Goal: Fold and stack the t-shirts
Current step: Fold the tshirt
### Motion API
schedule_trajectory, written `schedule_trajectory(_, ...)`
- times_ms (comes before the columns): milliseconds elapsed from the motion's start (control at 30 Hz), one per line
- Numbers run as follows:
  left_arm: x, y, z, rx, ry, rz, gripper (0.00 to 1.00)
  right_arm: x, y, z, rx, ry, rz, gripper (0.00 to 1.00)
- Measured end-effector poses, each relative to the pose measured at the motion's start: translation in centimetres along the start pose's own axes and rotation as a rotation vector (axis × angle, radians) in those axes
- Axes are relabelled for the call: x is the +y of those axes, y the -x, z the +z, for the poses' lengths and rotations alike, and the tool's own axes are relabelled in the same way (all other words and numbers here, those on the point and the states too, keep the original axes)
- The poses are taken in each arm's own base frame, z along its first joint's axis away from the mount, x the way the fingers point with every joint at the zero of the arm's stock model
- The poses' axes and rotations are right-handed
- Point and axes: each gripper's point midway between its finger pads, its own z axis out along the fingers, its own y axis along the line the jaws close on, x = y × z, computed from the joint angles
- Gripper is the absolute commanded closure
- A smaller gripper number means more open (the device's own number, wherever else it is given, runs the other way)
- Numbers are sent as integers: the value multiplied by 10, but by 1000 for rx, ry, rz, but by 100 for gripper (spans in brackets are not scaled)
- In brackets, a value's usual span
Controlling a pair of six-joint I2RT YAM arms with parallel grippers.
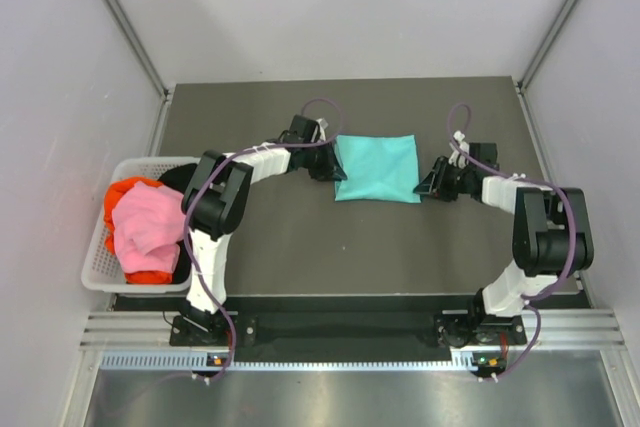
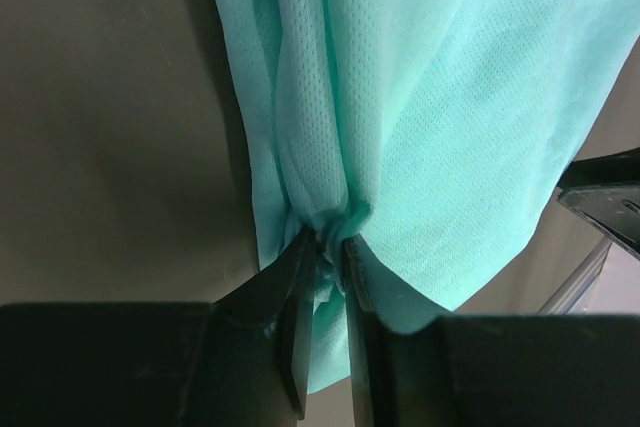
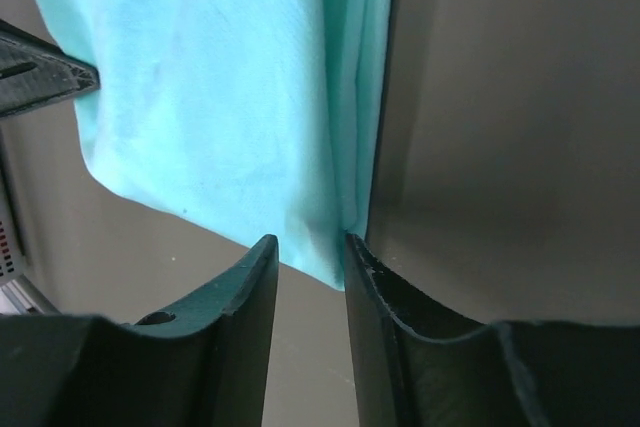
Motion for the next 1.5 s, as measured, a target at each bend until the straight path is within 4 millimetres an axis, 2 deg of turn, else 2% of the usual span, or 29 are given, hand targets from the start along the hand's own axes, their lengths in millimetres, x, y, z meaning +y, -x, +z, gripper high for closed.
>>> schedule_trajectory(233,3,7,-9,-15,59,19,70,10,13,-7,-25,11,-14,64)
schedule_trajectory(333,3,9,-13,-20,71,29,71,9,10,-8,-16,5,-8,63)
schedule_trajectory(500,6,9,-15,-18,85,41,81,7,6,-8,-2,-6,1,63)
schedule_trajectory(533,6,8,-15,-17,86,41,84,7,6,-8,-3,-9,0,62)
schedule_trajectory(567,6,8,-15,-16,86,42,92,6,6,-8,-3,-12,-1,63)
schedule_trajectory(633,6,8,-15,-16,86,41,99,5,7,-8,-5,-18,-3,63)
schedule_trajectory(733,6,8,-15,-16,86,35,100,4,7,-8,-6,-22,-3,65)
schedule_trajectory(867,12,6,-14,-20,92,7,99,5,8,-8,-14,-20,8,67)
schedule_trajectory(1033,17,8,-16,-24,99,-17,84,2,2,-5,-23,-16,28,68)
schedule_trajectory(1067,18,9,-16,-24,101,-19,79,1,0,-5,-19,-18,33,66)
schedule_trajectory(1133,18,10,-18,-19,108,-16,74,1,-1,-5,-17,-19,35,64)
schedule_trajectory(1200,11,18,-22,-24,109,-3,71,1,0,-5,-18,-19,35,58)
schedule_trajectory(1300,-11,45,-32,-71,83,44,69,3,5,-8,-15,-31,38,48)
schedule_trajectory(1400,-34,74,-43,-140,41,94,69,13,29,-12,-51,-27,11,43)
schedule_trajectory(1500,-45,89,-46,-173,17,118,70,27,64,-14,-107,-7,-33,39)
